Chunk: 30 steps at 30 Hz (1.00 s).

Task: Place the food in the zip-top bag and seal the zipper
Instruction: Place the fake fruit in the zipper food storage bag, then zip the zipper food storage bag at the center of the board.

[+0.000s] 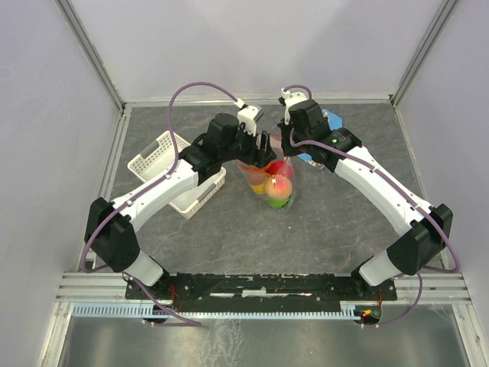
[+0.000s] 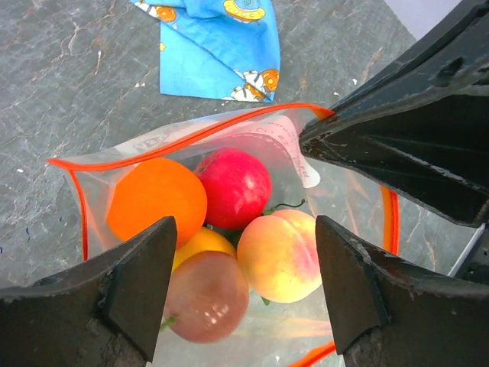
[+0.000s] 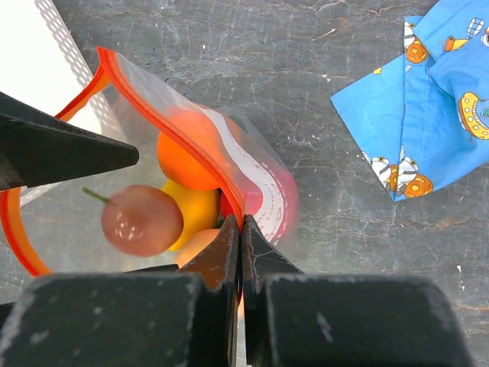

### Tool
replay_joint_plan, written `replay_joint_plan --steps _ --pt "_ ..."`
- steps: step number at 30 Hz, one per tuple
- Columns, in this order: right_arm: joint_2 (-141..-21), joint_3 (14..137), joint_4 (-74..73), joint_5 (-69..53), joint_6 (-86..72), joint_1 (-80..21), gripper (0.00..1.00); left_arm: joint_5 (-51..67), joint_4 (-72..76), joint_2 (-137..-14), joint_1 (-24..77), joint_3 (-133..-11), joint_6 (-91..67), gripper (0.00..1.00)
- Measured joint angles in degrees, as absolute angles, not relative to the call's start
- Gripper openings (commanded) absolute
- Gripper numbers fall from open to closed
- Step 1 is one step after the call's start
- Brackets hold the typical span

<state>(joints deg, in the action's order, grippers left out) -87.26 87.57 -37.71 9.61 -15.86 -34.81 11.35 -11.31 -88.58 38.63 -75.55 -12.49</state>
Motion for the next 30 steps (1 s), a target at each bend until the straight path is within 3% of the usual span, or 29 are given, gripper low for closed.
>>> replay_joint_plan --steps 7,19,22,30 --pt "-87.26 87.57 -37.71 9.5 -15.86 -34.81 0.04 7.57 -15.35 -87.46 38.72 -75.55 -12.49 0.81" --pt "-87.26 87.57 -37.71 9.5 -15.81 -34.81 0.04 -9.89 -29.82 -82.41 38.72 -81.87 -12.64 0.77" --pt "-87.26 87.57 -37.71 9.47 -15.75 -34.81 0.04 -11.62 -32.38 -84.01 38.7 -82.81 -13.61 0.67" --pt "-87.24 86.83 -36.67 8.97 -15.55 -34.81 0.06 -12.1 -34.44 -92.31 38.59 -86.3 -15.59 0.31"
